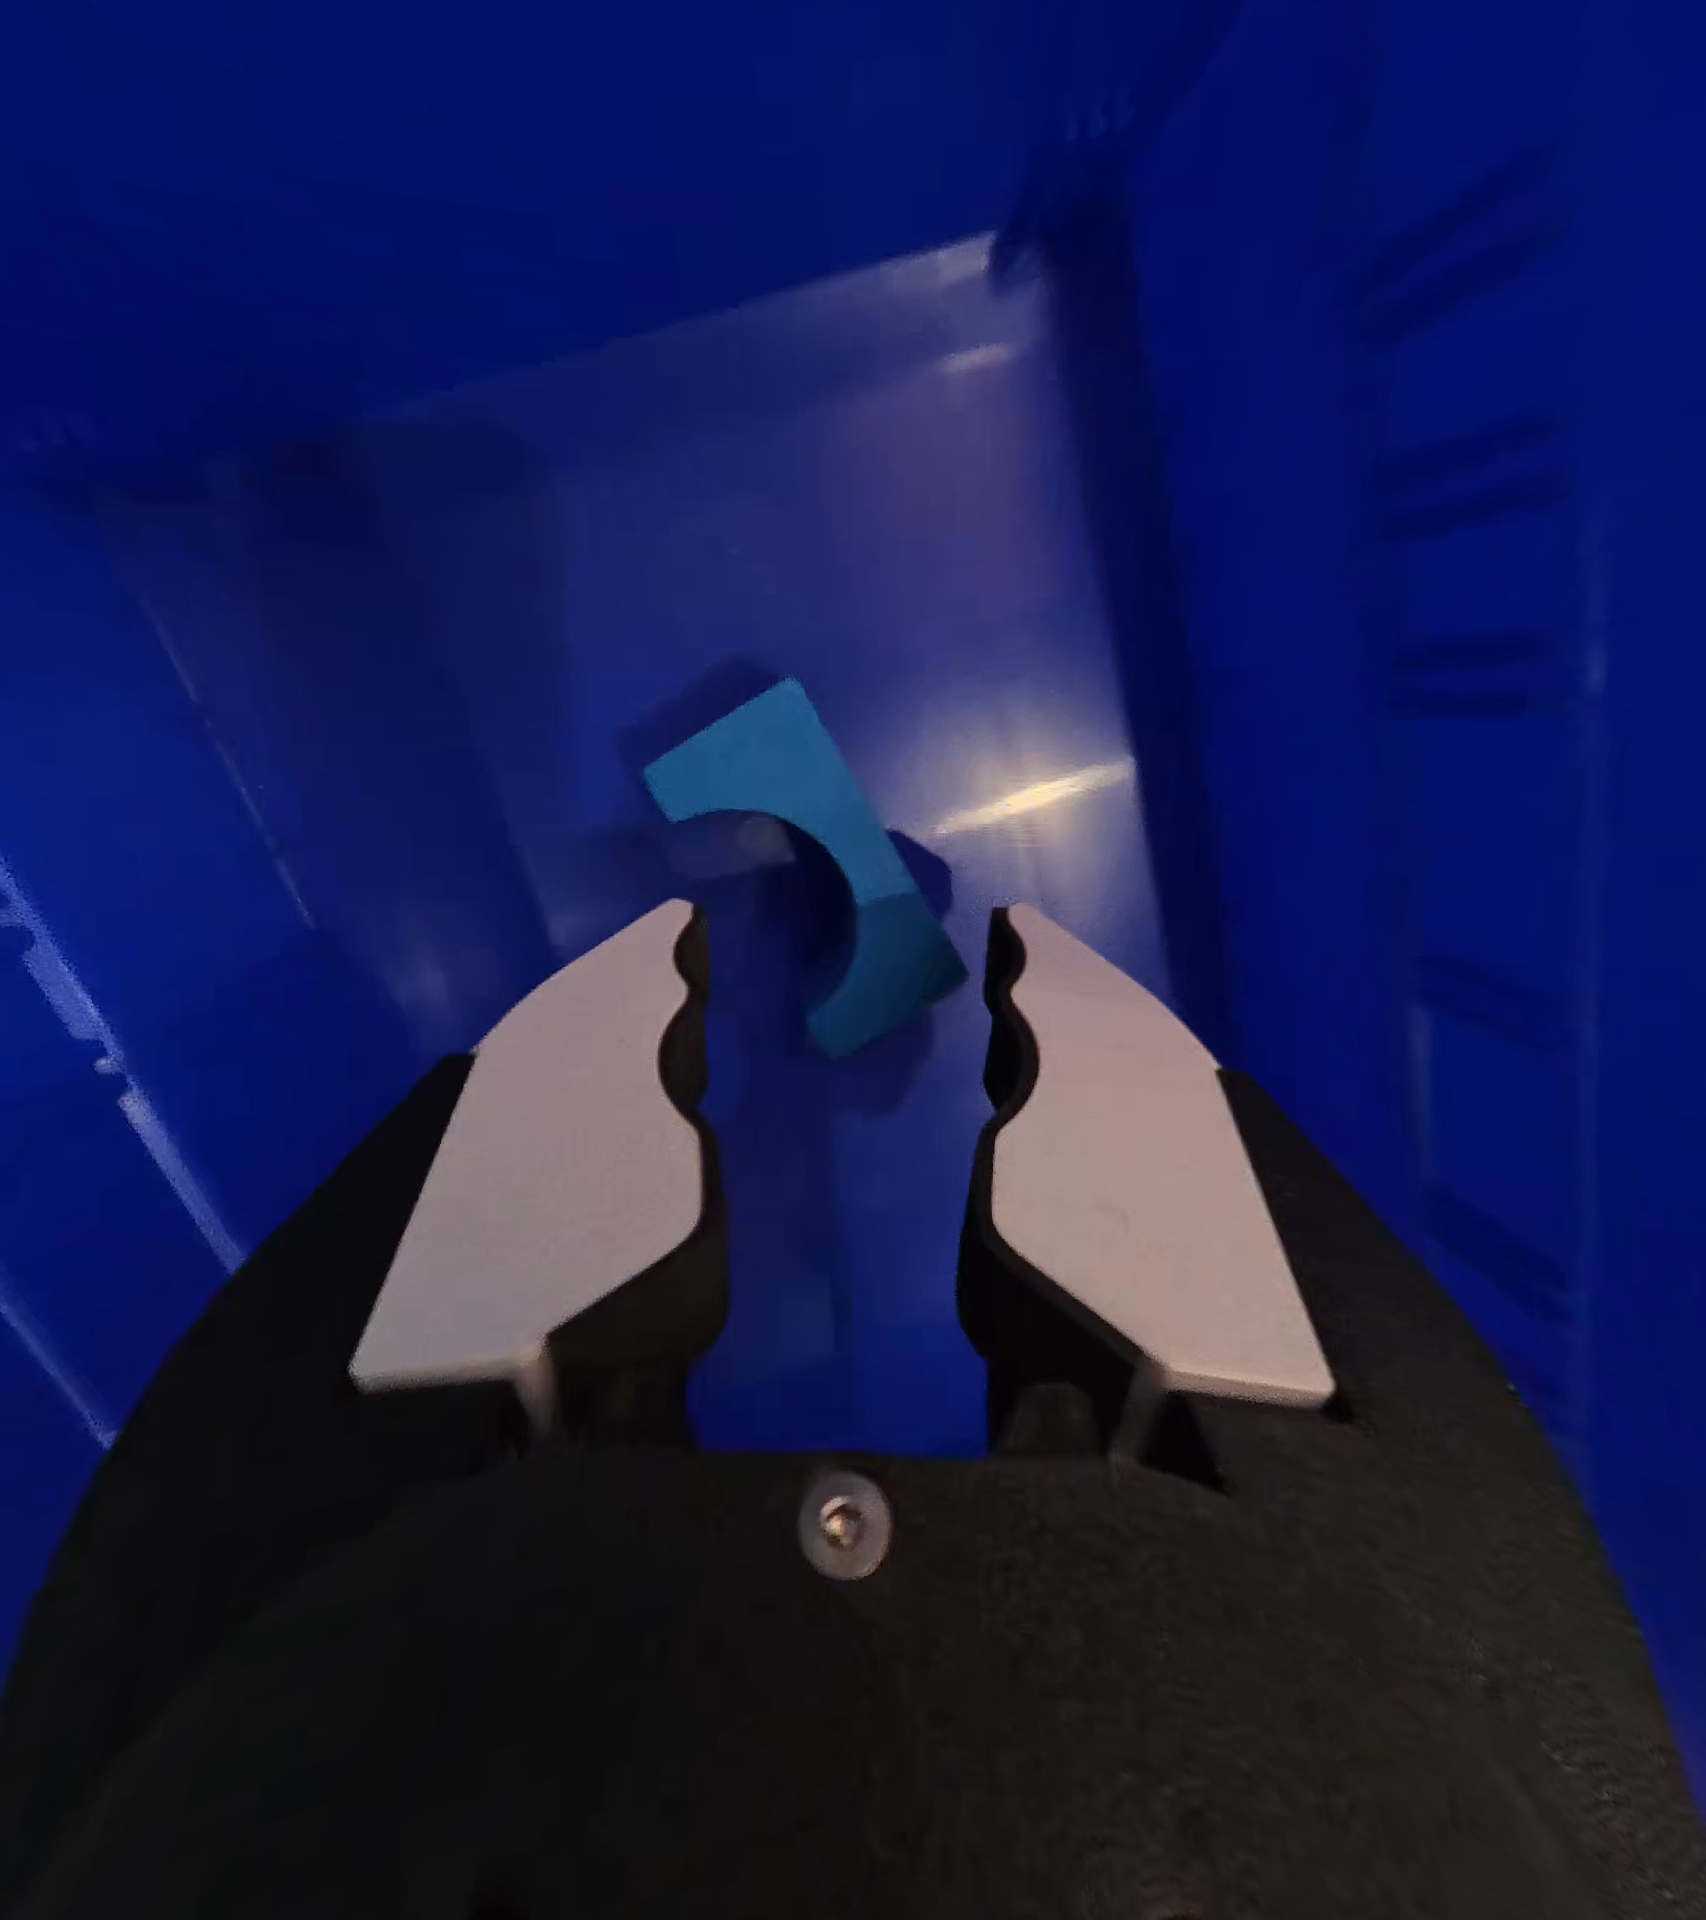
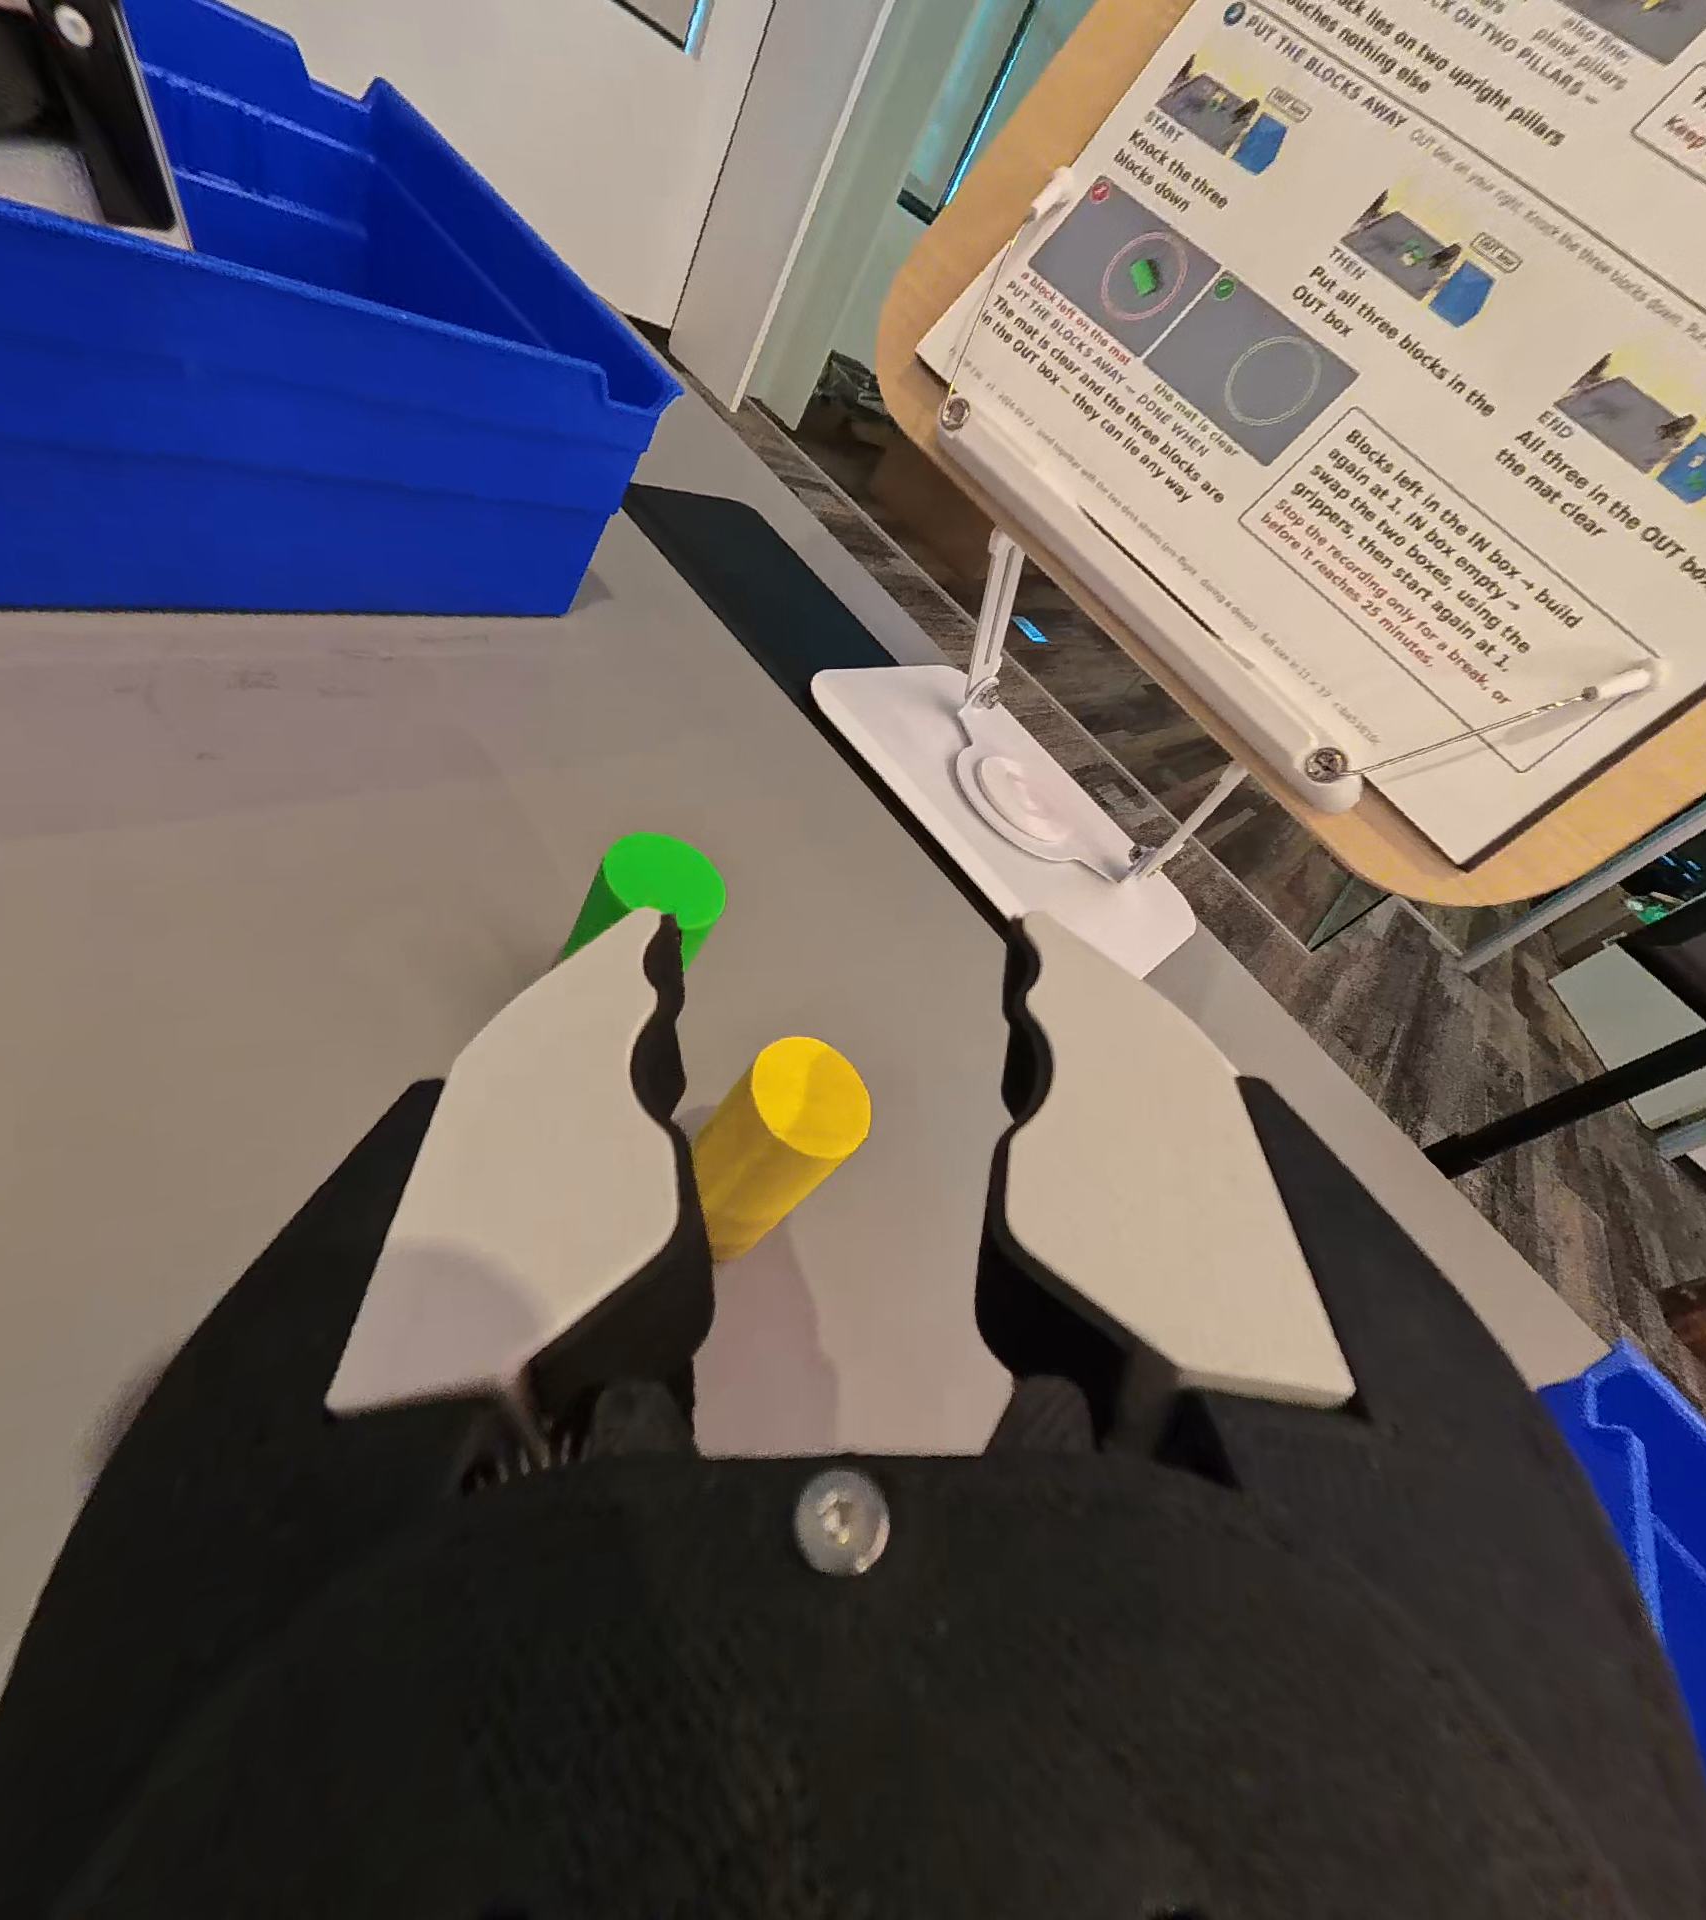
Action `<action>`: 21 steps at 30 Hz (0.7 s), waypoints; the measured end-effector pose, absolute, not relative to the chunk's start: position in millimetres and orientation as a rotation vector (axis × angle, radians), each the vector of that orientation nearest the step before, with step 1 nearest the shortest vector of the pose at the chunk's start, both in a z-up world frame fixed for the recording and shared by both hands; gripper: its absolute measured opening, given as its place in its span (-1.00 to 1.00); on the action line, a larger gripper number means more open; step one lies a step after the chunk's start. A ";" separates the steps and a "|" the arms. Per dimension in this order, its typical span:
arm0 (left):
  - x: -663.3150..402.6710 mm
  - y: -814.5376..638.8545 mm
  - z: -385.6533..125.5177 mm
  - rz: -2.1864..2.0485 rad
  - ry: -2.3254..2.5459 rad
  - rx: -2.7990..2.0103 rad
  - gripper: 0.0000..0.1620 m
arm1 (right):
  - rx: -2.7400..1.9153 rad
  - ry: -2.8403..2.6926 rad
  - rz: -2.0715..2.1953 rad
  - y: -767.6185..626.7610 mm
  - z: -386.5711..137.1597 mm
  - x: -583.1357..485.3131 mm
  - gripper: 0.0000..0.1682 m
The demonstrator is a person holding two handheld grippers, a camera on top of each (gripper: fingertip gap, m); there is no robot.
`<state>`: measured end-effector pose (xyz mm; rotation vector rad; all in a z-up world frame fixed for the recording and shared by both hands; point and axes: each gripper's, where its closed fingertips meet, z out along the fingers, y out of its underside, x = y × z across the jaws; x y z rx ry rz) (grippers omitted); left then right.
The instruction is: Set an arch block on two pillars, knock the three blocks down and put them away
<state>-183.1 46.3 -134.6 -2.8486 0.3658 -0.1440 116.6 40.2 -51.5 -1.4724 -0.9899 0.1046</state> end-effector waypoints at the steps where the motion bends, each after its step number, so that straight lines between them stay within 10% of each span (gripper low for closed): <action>1: -185.2 46.5 -137.8 -0.126 0.364 -2.858 -0.38 | -1.475 -0.994 0.104 40.5 -52.7 116.4 -0.28; 10: -202.1 37.0 -134.4 -0.040 0.500 -2.880 -0.72 | -1.479 -1.038 0.079 39.9 -57.5 114.5 -0.28; 21: -92.6 -18.9 29.0 -1.061 0.757 -2.204 -0.74 | -1.313 -1.156 0.238 -9.9 -22.5 74.7 -0.28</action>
